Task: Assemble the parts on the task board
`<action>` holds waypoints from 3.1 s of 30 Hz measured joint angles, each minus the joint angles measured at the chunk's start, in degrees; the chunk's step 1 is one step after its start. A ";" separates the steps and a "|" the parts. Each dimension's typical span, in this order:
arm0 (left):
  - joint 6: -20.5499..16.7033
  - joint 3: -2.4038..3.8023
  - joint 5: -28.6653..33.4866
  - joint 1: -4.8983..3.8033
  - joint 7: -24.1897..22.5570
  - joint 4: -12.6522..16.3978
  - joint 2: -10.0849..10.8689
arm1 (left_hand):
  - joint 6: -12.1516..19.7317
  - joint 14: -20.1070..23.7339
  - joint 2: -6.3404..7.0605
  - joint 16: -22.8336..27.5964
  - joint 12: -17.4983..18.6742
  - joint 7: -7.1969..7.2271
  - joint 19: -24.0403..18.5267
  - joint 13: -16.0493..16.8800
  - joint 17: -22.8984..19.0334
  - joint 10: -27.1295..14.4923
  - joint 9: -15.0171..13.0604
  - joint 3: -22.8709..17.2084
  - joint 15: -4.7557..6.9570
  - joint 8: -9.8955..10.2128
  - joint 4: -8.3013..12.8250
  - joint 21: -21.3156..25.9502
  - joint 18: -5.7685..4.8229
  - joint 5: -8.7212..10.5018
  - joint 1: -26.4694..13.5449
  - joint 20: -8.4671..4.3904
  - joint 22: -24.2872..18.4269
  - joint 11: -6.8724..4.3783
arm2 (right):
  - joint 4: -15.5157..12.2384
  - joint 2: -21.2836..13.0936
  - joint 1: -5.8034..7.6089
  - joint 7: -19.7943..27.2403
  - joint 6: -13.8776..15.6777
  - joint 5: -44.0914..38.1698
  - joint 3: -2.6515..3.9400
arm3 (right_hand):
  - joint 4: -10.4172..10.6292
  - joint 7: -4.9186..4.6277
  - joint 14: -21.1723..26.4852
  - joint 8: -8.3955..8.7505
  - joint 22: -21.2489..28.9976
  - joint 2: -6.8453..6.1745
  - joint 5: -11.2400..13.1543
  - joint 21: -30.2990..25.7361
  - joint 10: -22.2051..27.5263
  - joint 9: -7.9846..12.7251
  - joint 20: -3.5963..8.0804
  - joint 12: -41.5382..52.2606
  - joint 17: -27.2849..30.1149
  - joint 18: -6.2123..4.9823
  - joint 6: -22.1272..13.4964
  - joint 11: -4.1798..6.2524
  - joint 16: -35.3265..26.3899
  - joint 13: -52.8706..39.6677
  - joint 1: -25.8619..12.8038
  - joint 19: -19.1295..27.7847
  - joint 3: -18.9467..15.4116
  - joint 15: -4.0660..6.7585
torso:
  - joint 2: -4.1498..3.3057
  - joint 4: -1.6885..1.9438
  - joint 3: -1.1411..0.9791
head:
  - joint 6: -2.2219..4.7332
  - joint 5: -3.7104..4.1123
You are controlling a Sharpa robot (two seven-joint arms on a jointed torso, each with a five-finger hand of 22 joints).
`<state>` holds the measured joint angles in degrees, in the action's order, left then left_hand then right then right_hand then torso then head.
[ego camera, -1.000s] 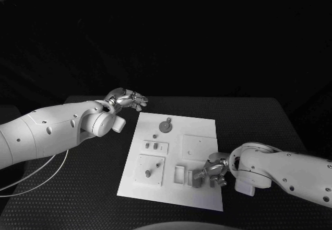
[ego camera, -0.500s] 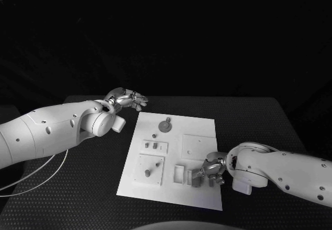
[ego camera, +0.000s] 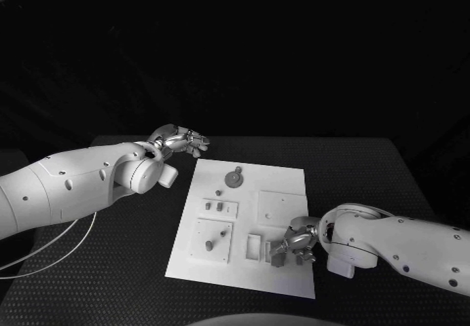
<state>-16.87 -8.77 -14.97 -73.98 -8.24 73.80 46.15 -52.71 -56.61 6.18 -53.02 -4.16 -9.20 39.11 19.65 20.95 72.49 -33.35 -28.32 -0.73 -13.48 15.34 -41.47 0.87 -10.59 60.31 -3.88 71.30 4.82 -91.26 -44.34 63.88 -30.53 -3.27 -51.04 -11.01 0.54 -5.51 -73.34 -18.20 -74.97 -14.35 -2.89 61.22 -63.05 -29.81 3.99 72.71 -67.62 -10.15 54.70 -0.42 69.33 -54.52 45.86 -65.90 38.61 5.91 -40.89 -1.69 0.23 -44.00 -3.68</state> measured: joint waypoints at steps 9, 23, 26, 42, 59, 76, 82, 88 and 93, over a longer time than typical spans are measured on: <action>0.00 -0.01 0.00 0.00 0.04 0.07 0.14 | 0.00 0.00 0.00 0.23 0.00 0.00 0.00 -0.01 0.04 0.00 0.00 0.00 0.00 0.00 0.00 0.00 0.00 0.00 0.00 0.00 -0.01 0.00 | -1.00 -0.95 -0.25 0.84 1.37 -0.02 -0.15 | -1.11 0.17 0.31 0.14 0.06 -1.04 0.00 -0.01 0.64 0.01 -0.20 0.00 0.06 -0.03 -0.24 -0.20 0.00 -0.13 1.07 0.22 1.11 -0.11 | -0.01 -0.01 0.00 | -0.15 -0.21; 0.00 -0.01 0.01 0.00 0.09 0.20 0.21 | 0.00 0.00 0.00 0.23 0.00 0.00 0.00 -0.02 0.09 0.00 0.00 0.00 0.00 0.00 0.00 0.00 0.00 0.00 0.00 0.00 0.04 0.00 | -0.91 -0.67 -0.25 0.81 1.68 -0.67 -0.20 | -3.90 -0.15 0.31 0.13 0.31 0.78 0.06 0.35 0.58 -0.02 -0.21 0.00 0.17 -0.03 0.09 -0.17 0.00 -0.12 3.79 0.22 3.25 -0.11 | -0.02 -0.04 0.04 | -0.12 -0.08; 0.00 -0.01 0.01 0.00 0.10 0.21 0.25 | 0.00 0.00 0.00 0.23 0.00 0.00 0.00 -0.01 0.09 0.00 0.00 0.00 0.00 0.00 0.00 0.00 0.00 0.00 0.00 0.00 0.04 0.00 | -1.16 -0.88 -0.23 0.89 1.79 -0.42 -0.22 | -4.37 -0.48 0.32 0.92 0.33 1.34 -0.04 0.35 0.38 0.01 -0.41 0.00 0.22 -0.02 0.41 0.04 0.00 -0.12 4.31 0.42 4.34 -0.12 | -0.02 -0.04 0.04 | -0.12 -0.06; -0.06 -0.02 0.00 0.00 0.20 0.23 0.35 | 0.00 0.00 0.00 0.23 0.00 0.00 0.00 -0.02 0.13 0.00 0.00 0.00 0.00 0.00 0.00 0.00 0.01 0.00 0.00 0.00 0.08 0.00 | -4.65 -3.57 3.78 0.03 2.73 2.43 -0.56 | -5.46 -0.81 0.12 0.88 0.45 1.77 -1.79 1.01 -0.21 0.38 -0.82 -0.23 0.35 -0.04 1.15 0.65 0.01 -0.05 2.76 0.42 4.64 0.00 | -0.01 -0.04 0.04 | 0.15 0.03; -0.10 -0.02 -0.02 -0.02 0.34 0.42 0.36 | 0.00 0.00 0.00 0.23 0.00 0.00 0.00 0.02 0.13 0.00 0.05 0.00 0.00 0.00 0.00 0.00 0.00 0.00 0.00 0.00 0.08 0.00 | -1.63 2.41 4.23 -1.61 4.79 6.25 -0.70 | -3.00 -0.38 0.01 0.95 0.95 0.77 -0.44 1.02 -0.64 0.64 -0.82 -0.23 0.47 -0.07 1.99 0.63 0.01 -0.05 -0.65 0.42 4.38 -0.10 | -0.01 -0.02 0.13 | 0.05 -0.07; -0.10 -0.02 -0.02 -0.02 0.52 0.36 0.21 | 0.00 0.00 0.00 0.22 0.00 0.00 0.00 0.01 0.20 0.00 0.04 0.00 0.00 0.00 0.00 0.00 0.00 0.00 0.00 0.00 0.15 0.00 | 0.62 5.88 4.23 -2.67 5.23 7.43 -2.61 | -0.77 -0.03 0.16 0.58 1.20 0.57 -0.22 1.23 -0.63 0.28 -0.82 -0.46 0.53 -0.56 3.50 1.04 0.01 -0.05 -3.10 0.42 4.87 0.45 | -0.04 0.03 0.04 | -0.30 -0.37; -0.10 -0.02 -0.02 -0.02 0.55 0.39 0.17 | 0.00 0.00 0.00 0.22 0.00 0.00 0.00 0.01 0.23 0.00 0.04 0.00 0.00 0.00 0.00 0.00 0.00 0.00 0.00 0.00 0.17 0.00 | 0.67 6.48 4.22 -2.78 4.95 7.51 -2.71 | -0.77 -0.03 0.34 0.57 1.20 0.57 -0.22 1.23 -0.63 0.28 -0.82 -0.46 0.53 -0.65 3.50 1.04 0.01 -0.05 -3.10 0.42 4.87 0.63 | -0.04 -0.01 0.00 | -0.41 -0.47; -0.10 -0.02 -0.02 -0.02 0.57 0.37 0.17 | 0.00 0.00 0.00 0.23 0.00 0.00 0.00 0.00 0.22 0.00 0.04 0.00 0.00 0.00 0.00 0.23 0.00 0.00 0.00 0.00 0.16 0.00 | 0.84 6.58 4.21 -2.66 4.94 7.54 -2.72 | -0.77 -0.01 0.37 0.56 1.20 0.57 -0.22 1.22 -0.61 0.27 -0.82 -0.68 0.53 -0.83 3.52 1.06 0.01 -0.05 -3.10 0.42 4.87 0.65 | -0.04 -0.04 -0.03 | -0.42 -0.54; -0.09 -0.02 -0.03 -0.02 0.60 0.31 0.17 | 0.00 0.00 0.00 0.22 0.00 0.00 0.00 0.00 0.27 0.00 0.04 0.00 0.00 0.00 0.00 0.23 0.00 0.00 0.00 0.00 0.21 0.00 | -0.09 5.42 4.13 -2.04 5.08 6.88 -2.80 | -0.77 0.00 0.37 0.58 1.20 0.40 -0.22 1.22 -0.43 0.29 -0.82 -0.68 0.53 -0.86 3.51 1.25 0.01 -0.05 -3.27 0.42 4.87 0.64 | -0.05 -0.03 -0.04 | -0.46 -0.58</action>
<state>-16.96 -8.79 -14.99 -74.00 -7.63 74.12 46.33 -52.71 -56.61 6.18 -52.80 -4.16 -9.20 39.11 19.65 21.22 72.49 -33.31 -28.32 -0.73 -13.49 15.34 -41.25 0.87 -10.59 60.32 -3.88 71.51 4.82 -91.35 -38.93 68.01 -32.57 1.82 -44.16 -13.82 -0.23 -5.51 -72.97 -17.62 -73.77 -13.95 -3.11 62.44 -63.48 -29.52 3.17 72.04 -67.10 -11.00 58.20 0.83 69.35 -54.57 42.59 -65.48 43.48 6.55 -40.95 -1.72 0.19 -44.46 -4.26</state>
